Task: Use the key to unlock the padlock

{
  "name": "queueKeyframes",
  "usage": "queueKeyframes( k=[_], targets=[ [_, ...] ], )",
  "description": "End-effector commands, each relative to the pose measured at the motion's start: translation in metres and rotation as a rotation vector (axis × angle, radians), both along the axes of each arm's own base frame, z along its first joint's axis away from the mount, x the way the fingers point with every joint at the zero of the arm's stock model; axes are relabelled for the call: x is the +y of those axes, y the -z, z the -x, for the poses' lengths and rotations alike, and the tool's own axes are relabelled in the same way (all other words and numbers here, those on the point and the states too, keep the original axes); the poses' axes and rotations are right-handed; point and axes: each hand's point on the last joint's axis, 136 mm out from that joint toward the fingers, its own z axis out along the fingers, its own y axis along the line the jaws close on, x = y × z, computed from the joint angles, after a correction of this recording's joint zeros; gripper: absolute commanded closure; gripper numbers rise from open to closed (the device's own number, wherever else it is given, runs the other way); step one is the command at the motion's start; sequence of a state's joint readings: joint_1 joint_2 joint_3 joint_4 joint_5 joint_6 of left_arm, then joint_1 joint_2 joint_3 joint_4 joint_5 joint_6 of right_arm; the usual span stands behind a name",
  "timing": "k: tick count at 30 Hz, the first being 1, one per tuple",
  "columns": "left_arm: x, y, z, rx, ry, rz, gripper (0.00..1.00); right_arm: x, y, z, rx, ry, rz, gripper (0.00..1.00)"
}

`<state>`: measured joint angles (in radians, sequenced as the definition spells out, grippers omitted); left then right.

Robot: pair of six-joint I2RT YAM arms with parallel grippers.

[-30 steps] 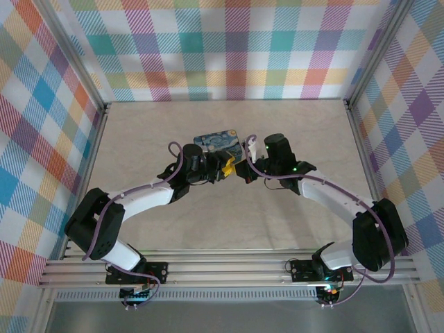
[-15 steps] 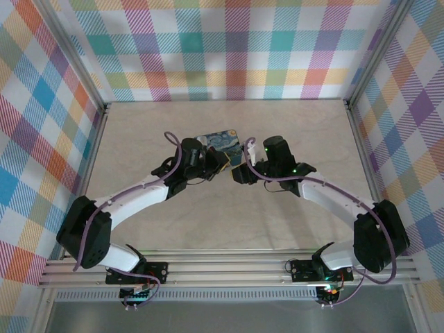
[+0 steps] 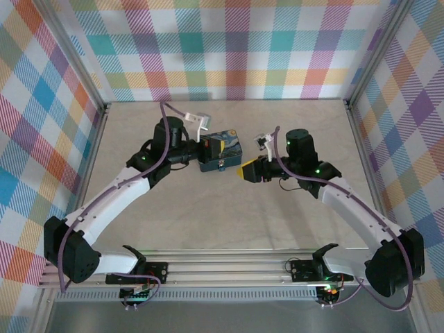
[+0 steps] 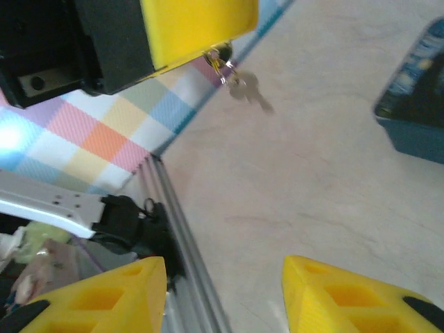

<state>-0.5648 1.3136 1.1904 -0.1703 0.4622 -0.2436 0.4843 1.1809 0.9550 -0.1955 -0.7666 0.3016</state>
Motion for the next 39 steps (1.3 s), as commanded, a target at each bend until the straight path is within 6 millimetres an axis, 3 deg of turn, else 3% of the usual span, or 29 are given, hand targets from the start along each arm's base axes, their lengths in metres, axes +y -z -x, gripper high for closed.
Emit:
queueKeyframes(
  k=[1,7,14,28,39],
  targets=[
    [-0.013,-0.025,0.037,-0.104,0.289,0.010,1.00,0.008,-0.043,0.016,-0.017,-0.106,-0.140,0.52],
    [-0.027,-0.046,0.057,-0.013,0.478,0.105,1.00,0.010,-0.063,0.023,-0.062,-0.157,-0.190,0.59],
    [-0.032,-0.046,0.056,0.017,0.504,0.124,1.00,0.007,-0.078,0.033,-0.101,-0.181,-0.236,0.58],
    [-0.035,-0.058,0.054,0.046,0.490,0.205,1.00,0.011,-0.083,0.018,-0.123,-0.133,-0.273,0.60],
    [-0.034,-0.063,0.054,0.085,0.467,0.241,1.00,0.014,-0.070,0.001,-0.099,-0.063,-0.252,0.62]
  ],
)
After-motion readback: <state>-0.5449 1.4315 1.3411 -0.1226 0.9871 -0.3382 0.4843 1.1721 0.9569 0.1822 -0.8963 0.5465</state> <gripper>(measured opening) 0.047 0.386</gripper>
